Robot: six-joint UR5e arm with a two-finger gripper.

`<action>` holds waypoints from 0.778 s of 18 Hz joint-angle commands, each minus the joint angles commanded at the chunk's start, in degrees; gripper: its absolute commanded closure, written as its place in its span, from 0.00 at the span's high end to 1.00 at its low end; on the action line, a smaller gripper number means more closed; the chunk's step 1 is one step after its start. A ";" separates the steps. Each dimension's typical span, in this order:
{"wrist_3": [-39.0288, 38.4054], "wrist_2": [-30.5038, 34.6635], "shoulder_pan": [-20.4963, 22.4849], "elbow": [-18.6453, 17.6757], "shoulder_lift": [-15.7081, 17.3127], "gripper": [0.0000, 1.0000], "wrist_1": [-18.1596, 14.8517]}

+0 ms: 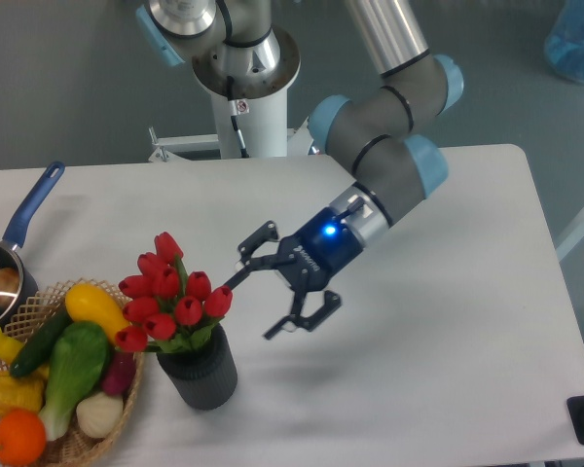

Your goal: Insert the flowers into the vase

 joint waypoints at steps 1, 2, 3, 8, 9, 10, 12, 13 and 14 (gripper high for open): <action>0.00 0.09 0.70 0.00 0.09 0.99 0.00; 0.00 0.09 2.02 0.09 0.18 1.00 0.00; 0.00 0.09 3.34 0.26 0.27 1.00 0.00; 0.26 1.57 9.14 0.97 0.18 1.00 0.00; 0.26 4.37 9.93 1.58 0.18 1.00 0.00; 0.35 7.79 10.46 2.54 0.18 1.00 0.09; 0.35 14.03 11.26 3.95 0.18 1.00 0.09; 0.35 16.06 11.35 4.13 0.18 1.00 0.09; 0.35 18.17 11.52 4.48 0.18 1.00 0.09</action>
